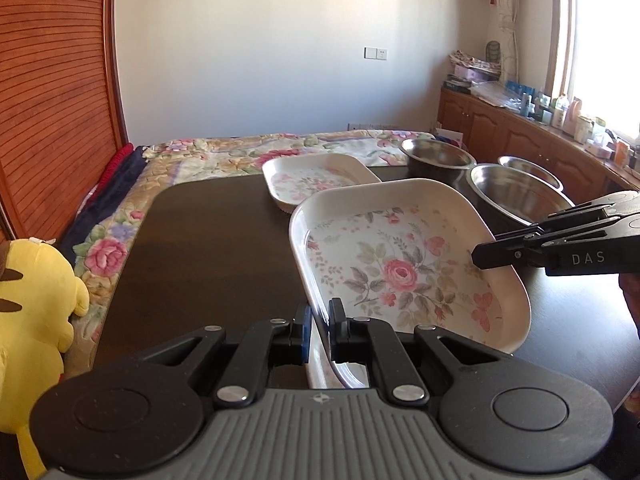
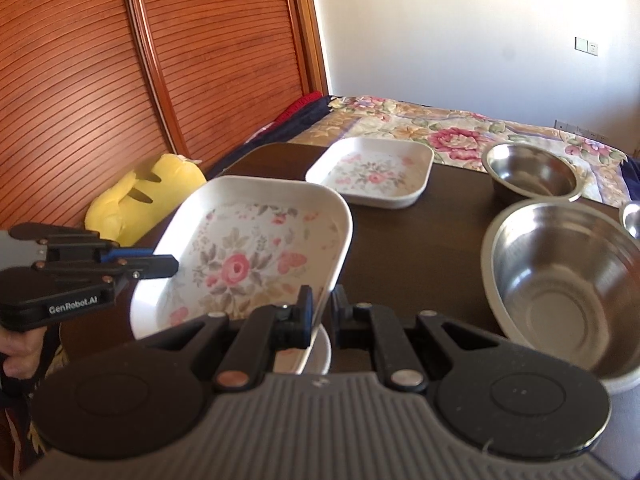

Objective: Organize plates and bowls

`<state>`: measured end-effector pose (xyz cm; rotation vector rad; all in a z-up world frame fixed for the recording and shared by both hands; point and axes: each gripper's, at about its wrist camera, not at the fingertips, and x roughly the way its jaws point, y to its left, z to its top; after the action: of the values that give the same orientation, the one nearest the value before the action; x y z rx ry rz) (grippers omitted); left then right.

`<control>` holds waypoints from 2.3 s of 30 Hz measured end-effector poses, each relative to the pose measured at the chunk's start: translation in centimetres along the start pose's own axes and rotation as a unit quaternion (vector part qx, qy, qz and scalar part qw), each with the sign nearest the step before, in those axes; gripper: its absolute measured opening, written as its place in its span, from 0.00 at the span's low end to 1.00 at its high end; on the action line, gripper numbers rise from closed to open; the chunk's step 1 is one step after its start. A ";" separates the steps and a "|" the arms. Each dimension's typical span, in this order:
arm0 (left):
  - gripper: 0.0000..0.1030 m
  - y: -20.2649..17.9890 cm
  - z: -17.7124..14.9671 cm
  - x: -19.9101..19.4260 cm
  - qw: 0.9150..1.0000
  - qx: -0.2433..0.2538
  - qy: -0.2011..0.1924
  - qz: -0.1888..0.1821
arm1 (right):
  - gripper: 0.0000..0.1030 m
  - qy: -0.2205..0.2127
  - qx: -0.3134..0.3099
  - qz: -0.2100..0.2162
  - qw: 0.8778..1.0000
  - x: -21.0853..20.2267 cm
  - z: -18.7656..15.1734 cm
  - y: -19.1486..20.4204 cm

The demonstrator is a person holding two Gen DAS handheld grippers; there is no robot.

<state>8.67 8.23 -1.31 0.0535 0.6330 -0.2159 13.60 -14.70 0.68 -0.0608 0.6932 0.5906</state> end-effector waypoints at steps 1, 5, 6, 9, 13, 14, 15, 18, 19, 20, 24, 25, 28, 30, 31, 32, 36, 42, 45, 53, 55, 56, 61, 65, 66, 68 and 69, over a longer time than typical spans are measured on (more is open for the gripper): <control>0.08 -0.2 -0.1 -0.1 1.000 0.000 0.001 -0.001 | 0.11 0.000 0.000 0.000 1.000 -0.2 -0.2 0.0; 0.08 -0.6 -0.8 -0.4 1.000 -0.002 0.004 -0.003 | 0.11 0.002 0.002 0.004 1.000 -0.8 -1.1 -0.1; 0.08 -0.7 -0.9 -0.5 1.000 -0.002 0.004 -0.004 | 0.11 0.002 0.002 0.006 1.000 -0.9 -1.4 -0.1; 0.08 -0.8 -1.2 -0.7 1.000 -0.004 0.006 -0.007 | 0.11 0.002 0.003 0.009 1.000 -1.3 -1.9 -0.1; 0.08 -0.8 -1.7 -1.0 1.000 -0.004 0.007 -0.006 | 0.11 0.001 0.005 0.014 1.000 -1.5 -2.2 0.0; 0.08 -0.8 -1.8 -1.0 1.000 -0.004 0.007 -0.005 | 0.11 0.001 0.005 0.015 1.000 -1.5 -2.3 0.0; 0.08 -0.7 -1.8 -1.0 1.000 -0.005 0.008 -0.005 | 0.11 0.002 0.005 0.017 1.000 -1.5 -2.3 0.1; 0.08 -0.6 -2.1 -0.9 1.000 -0.006 0.012 -0.005 | 0.11 0.004 0.004 0.020 1.000 -1.5 -2.5 0.1; 0.08 -0.6 -2.2 -0.8 1.000 -0.006 0.014 -0.005 | 0.11 0.005 0.004 0.020 1.000 -1.5 -2.6 0.0; 0.08 -0.6 -2.2 -0.7 1.000 -0.006 0.016 -0.004 | 0.11 0.006 0.004 0.020 1.000 -1.5 -2.7 0.0; 0.08 -0.4 -2.4 -0.5 1.000 -0.010 0.017 -0.002 | 0.11 0.008 0.004 0.021 1.000 -1.4 -2.8 0.2; 0.08 -0.4 -2.4 -0.5 1.000 -0.010 0.017 -0.002 | 0.11 0.008 0.003 0.021 1.000 -1.4 -2.7 0.3; 0.08 -0.4 -2.6 -0.4 1.000 -0.011 0.019 0.001 | 0.11 0.008 0.002 0.021 1.000 -1.2 -2.7 0.5; 0.08 -0.3 -2.7 -0.3 1.000 -0.011 0.020 0.002 | 0.11 0.009 0.002 0.021 1.000 -1.2 -2.8 0.5; 0.08 -0.3 -2.7 -0.3 1.000 -0.011 0.021 0.002 | 0.11 0.009 0.002 0.021 1.000 -1.2 -2.8 0.5; 0.08 -0.3 -2.8 -0.2 1.000 -0.011 0.022 0.003 | 0.12 0.009 0.002 0.021 1.000 -1.2 -2.9 0.5; 0.08 -0.2 -3.0 0.1 1.000 -0.011 0.024 0.005 | 0.12 0.012 0.002 0.020 1.000 -1.1 -3.1 0.6; 0.08 -0.3 -2.9 0.2 1.000 -0.006 0.026 0.008 | 0.12 0.013 0.006 0.019 1.000 -0.7 -3.3 0.8; 0.08 -0.4 -3.0 0.2 1.000 -0.004 0.026 0.009 | 0.12 0.011 0.002 0.016 1.000 -0.7 -3.3 1.0; 0.10 -0.6 -3.2 0.5 0.999 0.003 0.028 0.016 | 0.16 0.007 -0.012 0.009 1.000 -0.7 -3.4 1.3; 0.10 -0.6 -3.3 0.6 0.999 0.005 0.028 0.017 | 0.17 0.006 -0.016 0.008 1.000 -0.7 -3.4 1.3; 0.10 -0.6 -3.3 0.6 0.999 0.005 0.028 0.017 | 0.17 0.006 -0.017 0.008 1.000 -0.7 -3.4 1.3; 0.10 -0.4 -3.3 0.7 0.999 0.001 0.029 0.015 | 0.17 0.006 -0.028 0.003 1.000 -0.8 -3.5 1.5; 0.10 -0.3 -3.3 0.7 1.000 -0.001 0.026 0.016 | 0.18 0.003 -0.037 -0.003 0.999 -1.1 -3.5 1.6; 0.10 -0.3 -3.3 0.7 1.000 -0.002 0.025 0.017 | 0.18 0.000 -0.036 -0.003 0.999 -1.2 -3.5 1.5; 0.10 -0.2 -3.2 0.5 1.000 -0.004 0.023 0.017 | 0.18 -0.005 -0.034 -0.004 0.999 -1.5 -3.3 1.4; 0.10 -0.2 -3.2 0.4 1.000 -0.005 0.021 0.018 | 0.18 -0.007 -0.033 -0.004 0.999 -1.6 -3.3 1.4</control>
<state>7.09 8.33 -4.15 0.0606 0.6737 -0.1781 9.94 -15.17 -0.65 -0.1207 0.6592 0.6052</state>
